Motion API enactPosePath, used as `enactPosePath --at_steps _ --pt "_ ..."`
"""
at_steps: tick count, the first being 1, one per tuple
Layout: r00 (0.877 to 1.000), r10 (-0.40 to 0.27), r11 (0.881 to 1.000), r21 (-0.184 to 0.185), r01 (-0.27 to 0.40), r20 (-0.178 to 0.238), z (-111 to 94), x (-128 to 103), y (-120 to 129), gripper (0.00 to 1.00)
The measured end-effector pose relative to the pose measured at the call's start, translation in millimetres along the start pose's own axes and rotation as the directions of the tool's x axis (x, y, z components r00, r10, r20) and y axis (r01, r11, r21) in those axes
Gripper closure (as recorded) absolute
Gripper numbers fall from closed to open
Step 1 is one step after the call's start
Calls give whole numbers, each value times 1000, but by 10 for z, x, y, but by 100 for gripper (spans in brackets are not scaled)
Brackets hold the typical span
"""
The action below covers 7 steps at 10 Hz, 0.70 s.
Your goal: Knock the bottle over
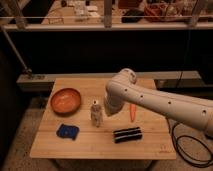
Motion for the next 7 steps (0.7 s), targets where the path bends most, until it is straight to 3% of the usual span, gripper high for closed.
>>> enactPosePath --at_steps 7 --pt "1000 -20 1000 -8 20 7 130 -151 -132 100"
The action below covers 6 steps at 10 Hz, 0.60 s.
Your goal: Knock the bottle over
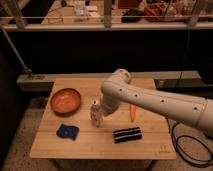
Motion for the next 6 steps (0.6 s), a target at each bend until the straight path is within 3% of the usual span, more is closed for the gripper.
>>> enactPosePath --at_steps 6 --pt "1000 -12 1000 -9 12 1 76 -149 -159 100"
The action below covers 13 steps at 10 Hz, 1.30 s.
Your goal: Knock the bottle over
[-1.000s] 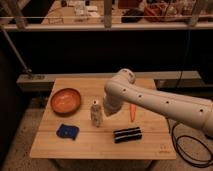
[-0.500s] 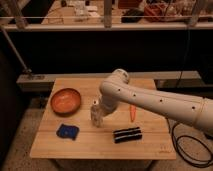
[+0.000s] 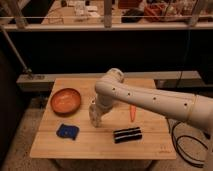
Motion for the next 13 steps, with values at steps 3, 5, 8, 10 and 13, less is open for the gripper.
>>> enactPosePath --at_steps 3,5,8,10,13 --pt "1000 1 1000 -6 -1 -3 11 -18 -50 100" --pt "1000 -7 1000 -9 7 -3 20 -83 -111 100" --pt "1000 -10 1000 -14 10 -8 19 -106 -136 100" --pt "1000 -12 1000 -17 12 -8 14 -141 -159 100" --pt "1000 -11 1000 -22 11 -10 3 -155 -171 100"
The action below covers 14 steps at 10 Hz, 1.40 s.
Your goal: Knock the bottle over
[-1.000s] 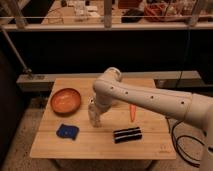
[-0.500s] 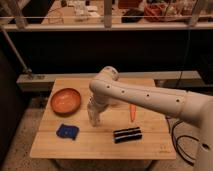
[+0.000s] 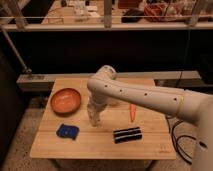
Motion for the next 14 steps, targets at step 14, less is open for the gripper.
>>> enactPosePath --at_steps 14 --pt "1000 18 1000 -17 -18 -11 -81 -38 18 100"
